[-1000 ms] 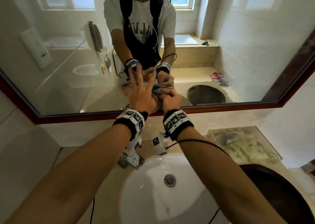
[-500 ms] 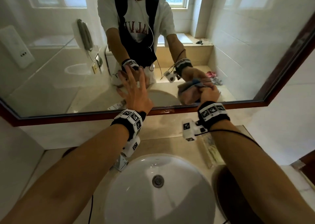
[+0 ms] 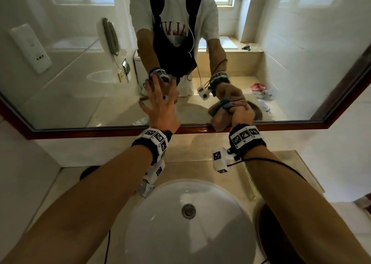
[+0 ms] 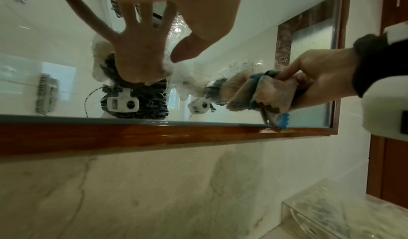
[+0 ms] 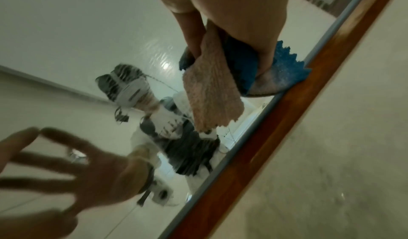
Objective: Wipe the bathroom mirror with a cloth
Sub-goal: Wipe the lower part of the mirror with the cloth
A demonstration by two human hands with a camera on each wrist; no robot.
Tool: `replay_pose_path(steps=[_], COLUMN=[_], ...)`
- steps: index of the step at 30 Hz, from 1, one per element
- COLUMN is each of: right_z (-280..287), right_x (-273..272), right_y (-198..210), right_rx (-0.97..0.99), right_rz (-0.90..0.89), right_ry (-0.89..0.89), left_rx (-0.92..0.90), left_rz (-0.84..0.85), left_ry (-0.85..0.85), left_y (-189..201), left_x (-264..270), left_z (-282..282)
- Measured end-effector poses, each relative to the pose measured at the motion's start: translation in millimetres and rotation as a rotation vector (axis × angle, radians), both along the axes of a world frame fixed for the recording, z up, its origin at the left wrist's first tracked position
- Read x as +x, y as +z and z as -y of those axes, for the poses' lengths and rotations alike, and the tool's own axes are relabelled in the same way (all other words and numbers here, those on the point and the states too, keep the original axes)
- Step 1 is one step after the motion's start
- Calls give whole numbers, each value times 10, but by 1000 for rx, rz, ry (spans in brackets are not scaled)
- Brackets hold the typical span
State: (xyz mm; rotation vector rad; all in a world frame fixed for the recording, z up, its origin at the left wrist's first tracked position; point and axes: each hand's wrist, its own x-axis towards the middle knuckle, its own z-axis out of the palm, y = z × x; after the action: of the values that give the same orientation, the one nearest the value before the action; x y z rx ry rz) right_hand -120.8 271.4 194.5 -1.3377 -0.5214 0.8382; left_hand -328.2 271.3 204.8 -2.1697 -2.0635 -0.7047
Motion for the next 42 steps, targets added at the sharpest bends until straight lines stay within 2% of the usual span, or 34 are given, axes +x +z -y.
replay_pose_path(steps=[3,7,14,18,25,31,36,42], right_z=[14,-26,-33,-61,-31,-55,-39,6], right_x=[-353,-793,-1478,-1942,-2721,-2676,-2348,-1943], right_y=[-67,-194,-380,-463,-484,-508,-392,-147], right_rx=[-4,-20,-77,-49,-13,20,-7,53], right_rz=[37,123,188,286,352,454,404,315], right_ry=[80,81,152,211,443,447,322,166], left_rx=[26,94,24,-14,-62,-120,-128,-52], left_rz=[18,15,27,29,-49,-24,-59,-66], left_ry=[-3,50,117,136,100,55,32,16], left_y=[-9,-47,-3,-19,-78,-77,-76,-106], left_x=[-132,-474,-1047,-1350,-1723,-1808,-1858,-1903], left_z=[9,1,135,146,112,108,130,153])
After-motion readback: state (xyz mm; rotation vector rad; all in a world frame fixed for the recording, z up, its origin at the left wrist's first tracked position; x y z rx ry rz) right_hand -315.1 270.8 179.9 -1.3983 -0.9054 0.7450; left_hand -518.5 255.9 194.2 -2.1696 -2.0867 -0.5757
